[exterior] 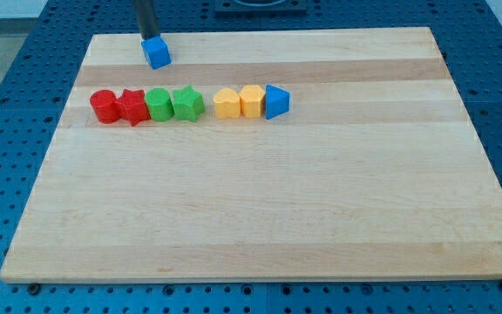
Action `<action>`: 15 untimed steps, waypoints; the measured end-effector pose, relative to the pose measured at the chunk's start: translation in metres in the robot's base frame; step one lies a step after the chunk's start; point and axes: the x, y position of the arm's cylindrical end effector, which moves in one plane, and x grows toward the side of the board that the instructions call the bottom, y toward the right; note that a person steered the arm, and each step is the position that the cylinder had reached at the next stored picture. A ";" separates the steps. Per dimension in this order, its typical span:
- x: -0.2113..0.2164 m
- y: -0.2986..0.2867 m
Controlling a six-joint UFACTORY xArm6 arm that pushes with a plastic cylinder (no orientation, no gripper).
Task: Push the blue triangle towards the bottom of the blue cube
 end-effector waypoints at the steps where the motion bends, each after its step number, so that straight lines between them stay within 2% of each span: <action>1: 0.000 0.085; 2: 0.017 0.183; 3: 0.103 0.248; 4: 0.201 0.257; 5: 0.243 0.249; 10: 0.140 0.215; 15: 0.124 0.086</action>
